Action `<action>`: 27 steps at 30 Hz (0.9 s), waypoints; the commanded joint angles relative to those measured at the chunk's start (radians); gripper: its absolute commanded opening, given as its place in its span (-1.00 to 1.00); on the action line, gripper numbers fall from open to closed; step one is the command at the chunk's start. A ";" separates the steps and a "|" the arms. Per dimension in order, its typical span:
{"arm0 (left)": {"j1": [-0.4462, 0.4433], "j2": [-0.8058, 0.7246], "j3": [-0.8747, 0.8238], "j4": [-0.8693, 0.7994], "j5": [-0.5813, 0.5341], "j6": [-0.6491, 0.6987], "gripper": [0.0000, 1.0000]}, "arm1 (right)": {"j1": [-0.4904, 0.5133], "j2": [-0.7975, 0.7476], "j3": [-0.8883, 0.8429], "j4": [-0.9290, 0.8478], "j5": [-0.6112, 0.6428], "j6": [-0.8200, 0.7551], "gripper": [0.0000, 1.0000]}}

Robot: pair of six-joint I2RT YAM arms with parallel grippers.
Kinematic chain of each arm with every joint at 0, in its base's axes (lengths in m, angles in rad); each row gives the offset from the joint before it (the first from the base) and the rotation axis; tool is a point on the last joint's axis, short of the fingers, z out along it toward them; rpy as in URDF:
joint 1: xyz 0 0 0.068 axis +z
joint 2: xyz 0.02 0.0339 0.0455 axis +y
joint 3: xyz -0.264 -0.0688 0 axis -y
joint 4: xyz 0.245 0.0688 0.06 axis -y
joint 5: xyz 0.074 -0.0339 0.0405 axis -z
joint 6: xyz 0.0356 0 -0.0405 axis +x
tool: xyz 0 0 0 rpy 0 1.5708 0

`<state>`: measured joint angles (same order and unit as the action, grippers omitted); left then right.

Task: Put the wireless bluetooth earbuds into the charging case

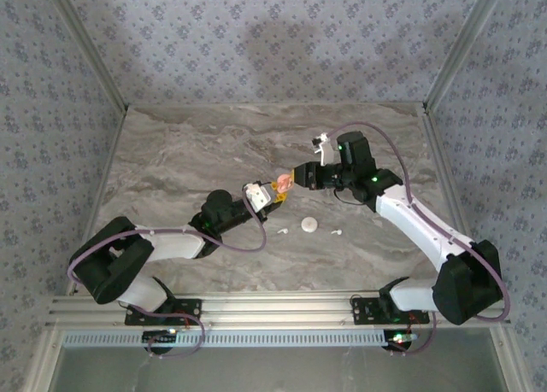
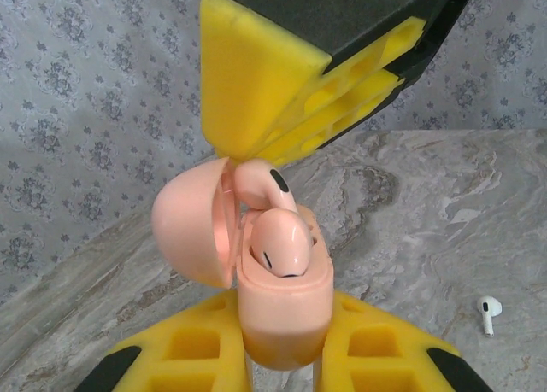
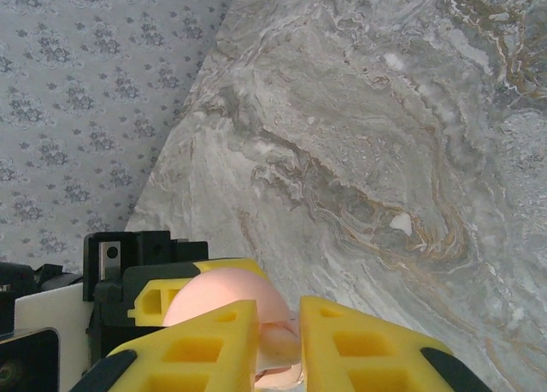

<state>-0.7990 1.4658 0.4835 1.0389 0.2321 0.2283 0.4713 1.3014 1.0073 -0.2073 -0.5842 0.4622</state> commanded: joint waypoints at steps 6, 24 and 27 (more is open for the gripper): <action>-0.006 -0.025 0.027 0.026 0.014 0.016 -0.80 | 0.037 -0.001 0.013 -0.047 -0.011 -0.012 -0.62; -0.007 -0.034 0.026 0.019 0.011 0.014 -0.80 | 0.059 -0.025 0.004 -0.102 0.086 0.001 -0.53; -0.006 -0.037 0.023 0.016 0.020 0.018 -0.80 | 0.049 -0.054 0.006 -0.114 0.097 -0.028 -0.45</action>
<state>-0.7990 1.4654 0.4835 1.0065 0.2325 0.2352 0.5240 1.2797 1.0069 -0.2855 -0.4995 0.4576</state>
